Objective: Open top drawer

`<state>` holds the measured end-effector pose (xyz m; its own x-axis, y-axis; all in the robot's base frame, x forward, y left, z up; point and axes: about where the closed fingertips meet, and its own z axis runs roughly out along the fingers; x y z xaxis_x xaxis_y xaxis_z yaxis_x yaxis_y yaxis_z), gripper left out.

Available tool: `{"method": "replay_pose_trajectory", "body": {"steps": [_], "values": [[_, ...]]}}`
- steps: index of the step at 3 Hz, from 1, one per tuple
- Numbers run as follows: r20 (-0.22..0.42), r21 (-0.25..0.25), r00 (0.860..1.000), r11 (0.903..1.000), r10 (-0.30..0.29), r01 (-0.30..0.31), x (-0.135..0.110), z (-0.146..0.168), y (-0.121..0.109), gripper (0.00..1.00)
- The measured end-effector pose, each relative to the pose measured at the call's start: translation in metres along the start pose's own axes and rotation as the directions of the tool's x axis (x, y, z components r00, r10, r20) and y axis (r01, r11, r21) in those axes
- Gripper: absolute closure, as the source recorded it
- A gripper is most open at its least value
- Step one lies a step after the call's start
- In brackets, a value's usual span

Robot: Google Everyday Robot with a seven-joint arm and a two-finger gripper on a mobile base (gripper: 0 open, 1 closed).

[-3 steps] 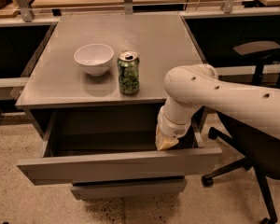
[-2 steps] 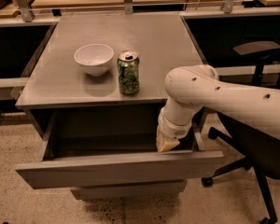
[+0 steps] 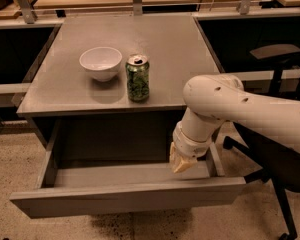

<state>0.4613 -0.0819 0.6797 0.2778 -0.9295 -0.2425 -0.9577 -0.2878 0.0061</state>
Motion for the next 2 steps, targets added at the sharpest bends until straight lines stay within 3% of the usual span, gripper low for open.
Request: {"method": "replay_pose_trajectory", "body": {"steps": [1,2], "values": [[0.036,-0.051,0.998,0.9976,-0.046,0.047,-0.01,-0.009,0.036,1.0],[0.055,-0.079,0.996,0.9942,-0.069,0.073,-0.015,-0.014,0.053,1.0]]}}
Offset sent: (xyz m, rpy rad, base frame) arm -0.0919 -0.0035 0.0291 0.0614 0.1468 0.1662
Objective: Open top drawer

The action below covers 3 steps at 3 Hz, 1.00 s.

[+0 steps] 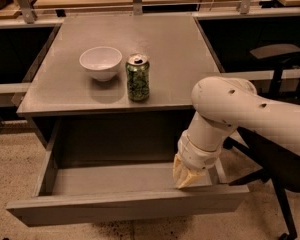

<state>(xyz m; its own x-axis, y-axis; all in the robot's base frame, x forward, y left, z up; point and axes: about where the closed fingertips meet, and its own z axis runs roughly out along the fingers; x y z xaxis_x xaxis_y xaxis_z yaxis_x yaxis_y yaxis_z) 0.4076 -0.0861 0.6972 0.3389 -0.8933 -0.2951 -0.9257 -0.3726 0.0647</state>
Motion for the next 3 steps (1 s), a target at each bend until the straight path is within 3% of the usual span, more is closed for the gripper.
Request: {"method": "replay_pose_trajectory", "body": {"steps": [1,2,3], "values": [[0.023,-0.043,0.999,0.9988,-0.024,0.025,-0.008,0.0,0.017,1.0],[0.024,-0.045,0.999,0.9987,-0.025,0.026,-0.008,0.0,0.018,1.0],[0.073,-0.082,0.996,0.9952,-0.048,0.054,-0.017,-0.001,0.034,1.0]]}}
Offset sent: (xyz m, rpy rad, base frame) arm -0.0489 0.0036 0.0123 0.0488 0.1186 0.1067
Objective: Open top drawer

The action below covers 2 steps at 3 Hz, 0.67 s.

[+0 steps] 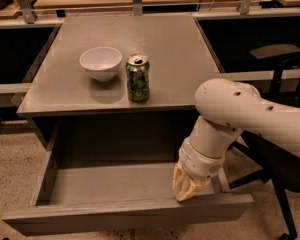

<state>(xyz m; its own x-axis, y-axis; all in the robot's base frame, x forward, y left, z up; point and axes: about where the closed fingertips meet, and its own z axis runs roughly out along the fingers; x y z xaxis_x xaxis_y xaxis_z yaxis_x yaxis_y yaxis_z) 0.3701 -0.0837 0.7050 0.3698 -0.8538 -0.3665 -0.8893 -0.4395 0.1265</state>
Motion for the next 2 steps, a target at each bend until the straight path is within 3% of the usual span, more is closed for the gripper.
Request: {"method": "replay_pose_trajectory", "body": {"steps": [1,2], "values": [[0.0,0.0,1.0,1.0,0.0,0.0,0.0,0.0,0.0,1.0],[0.001,0.02,0.999,0.999,-0.041,0.041,-0.004,-0.025,0.008,1.0]]}}
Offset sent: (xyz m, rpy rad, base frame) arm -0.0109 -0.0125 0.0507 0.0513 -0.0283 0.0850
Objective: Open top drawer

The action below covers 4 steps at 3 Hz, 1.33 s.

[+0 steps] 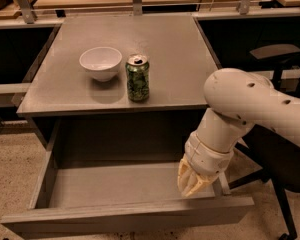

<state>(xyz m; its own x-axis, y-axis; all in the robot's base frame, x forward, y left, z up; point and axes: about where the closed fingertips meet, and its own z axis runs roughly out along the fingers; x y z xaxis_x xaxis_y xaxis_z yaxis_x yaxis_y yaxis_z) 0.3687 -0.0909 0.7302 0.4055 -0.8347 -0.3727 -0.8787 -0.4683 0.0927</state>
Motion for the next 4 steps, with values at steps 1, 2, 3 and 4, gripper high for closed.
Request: {"method": "replay_pose_trajectory", "body": {"steps": [1,2,3,4], "values": [[-0.007,0.034,1.0,0.9992,-0.022,0.022,0.0,-0.022,0.001,1.0],[0.046,0.183,0.999,0.983,-0.019,0.01,0.004,-0.055,-0.001,0.81],[0.056,0.19,0.998,0.9818,-0.018,0.007,0.002,-0.055,0.0,0.5],[0.055,0.19,0.998,0.9818,-0.019,0.008,0.001,-0.055,0.001,0.27]]}}
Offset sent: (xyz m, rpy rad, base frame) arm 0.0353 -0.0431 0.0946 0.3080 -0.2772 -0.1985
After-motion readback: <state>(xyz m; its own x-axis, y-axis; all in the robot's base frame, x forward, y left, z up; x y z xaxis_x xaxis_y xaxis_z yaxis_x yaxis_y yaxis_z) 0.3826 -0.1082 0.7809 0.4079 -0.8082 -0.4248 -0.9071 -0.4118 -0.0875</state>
